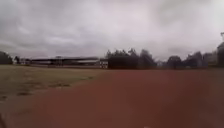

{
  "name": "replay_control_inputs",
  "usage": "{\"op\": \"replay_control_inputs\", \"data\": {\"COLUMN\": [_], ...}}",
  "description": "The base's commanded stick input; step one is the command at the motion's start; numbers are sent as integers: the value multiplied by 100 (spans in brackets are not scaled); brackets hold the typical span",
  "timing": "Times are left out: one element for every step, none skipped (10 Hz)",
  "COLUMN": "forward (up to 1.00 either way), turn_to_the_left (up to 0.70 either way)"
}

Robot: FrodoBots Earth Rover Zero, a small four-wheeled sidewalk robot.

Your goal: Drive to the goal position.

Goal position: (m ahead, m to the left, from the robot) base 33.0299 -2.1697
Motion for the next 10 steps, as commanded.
{"op": "replay_control_inputs", "data": {"forward": [70, 70, 70, 70, 70, 70, 70, 70, 70, 70], "turn_to_the_left": [0, 0, 0, 0, 0, 0, 0, 0, 0, 0]}}
